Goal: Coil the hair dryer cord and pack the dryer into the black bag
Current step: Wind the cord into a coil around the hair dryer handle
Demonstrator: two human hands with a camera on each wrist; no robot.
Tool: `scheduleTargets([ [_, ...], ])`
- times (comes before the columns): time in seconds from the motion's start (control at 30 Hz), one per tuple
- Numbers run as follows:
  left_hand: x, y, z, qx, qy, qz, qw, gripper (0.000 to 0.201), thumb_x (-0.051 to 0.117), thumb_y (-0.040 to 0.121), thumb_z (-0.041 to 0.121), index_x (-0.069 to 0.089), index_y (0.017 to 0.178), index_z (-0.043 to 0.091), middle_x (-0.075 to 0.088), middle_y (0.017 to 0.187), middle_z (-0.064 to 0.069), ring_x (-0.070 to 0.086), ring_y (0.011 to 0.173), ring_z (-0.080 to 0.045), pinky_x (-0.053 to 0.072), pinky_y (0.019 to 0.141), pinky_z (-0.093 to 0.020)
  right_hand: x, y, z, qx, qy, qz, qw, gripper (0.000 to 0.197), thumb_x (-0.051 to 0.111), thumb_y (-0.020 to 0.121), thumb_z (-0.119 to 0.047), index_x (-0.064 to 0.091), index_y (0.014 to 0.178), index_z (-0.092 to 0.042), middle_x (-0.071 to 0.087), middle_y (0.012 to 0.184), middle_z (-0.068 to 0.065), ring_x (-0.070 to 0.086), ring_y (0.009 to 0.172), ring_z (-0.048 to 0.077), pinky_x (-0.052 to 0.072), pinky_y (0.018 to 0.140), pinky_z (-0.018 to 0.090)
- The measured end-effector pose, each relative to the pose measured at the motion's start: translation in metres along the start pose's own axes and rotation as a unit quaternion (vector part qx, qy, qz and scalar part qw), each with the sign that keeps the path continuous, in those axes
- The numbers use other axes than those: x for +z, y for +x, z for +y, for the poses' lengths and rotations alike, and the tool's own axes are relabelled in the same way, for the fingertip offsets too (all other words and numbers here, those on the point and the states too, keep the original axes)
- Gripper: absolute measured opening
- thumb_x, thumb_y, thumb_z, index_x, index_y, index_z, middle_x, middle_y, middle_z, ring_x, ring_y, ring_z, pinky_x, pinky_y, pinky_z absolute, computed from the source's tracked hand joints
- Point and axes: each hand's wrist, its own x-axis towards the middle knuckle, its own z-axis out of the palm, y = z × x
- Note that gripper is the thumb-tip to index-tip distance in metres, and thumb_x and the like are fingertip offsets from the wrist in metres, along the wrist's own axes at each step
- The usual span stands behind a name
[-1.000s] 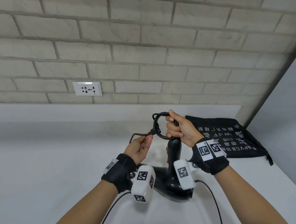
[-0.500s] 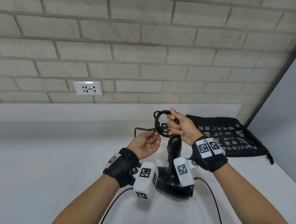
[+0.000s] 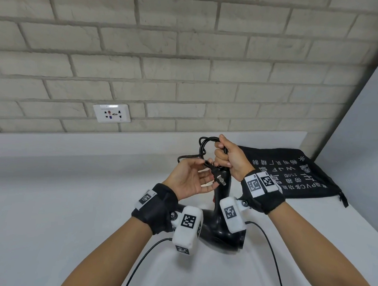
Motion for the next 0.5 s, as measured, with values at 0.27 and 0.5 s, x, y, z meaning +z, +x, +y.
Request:
scheduleTargets([
  [0.27,-0.001,-0.009,0.002,0.084,0.214,0.038,0.973,0.013,0.053,0.090,0.007,0.055,0.100,0.014,0.066,0.083,-0.002,0.065,0.067,-0.009,0.056,0.062,-0.024,0.002,0.003,0.003,-0.026,-0.033,0.006,0.999,0.041,0.023,0.100,-0.036,0.033,0.064,-0.019,0.022,0.030,-0.013,0.017,0.025,0.002,0.036,0.043,0.016],
  [0.5,-0.059,-0.042,-0.026,0.044,0.632,0.047,0.772,0.025,0.067,0.076,0.003,0.057,0.064,0.022,0.063,0.068,0.003,0.063,0.069,-0.017,0.054,0.070,-0.028,-0.012,0.007,0.002,-0.021,0.007,0.064,0.998,0.042,0.024,0.100,-0.037,0.033,0.062,-0.020,0.020,0.027,-0.009,0.018,0.023,0.005,0.038,0.045,0.020],
])
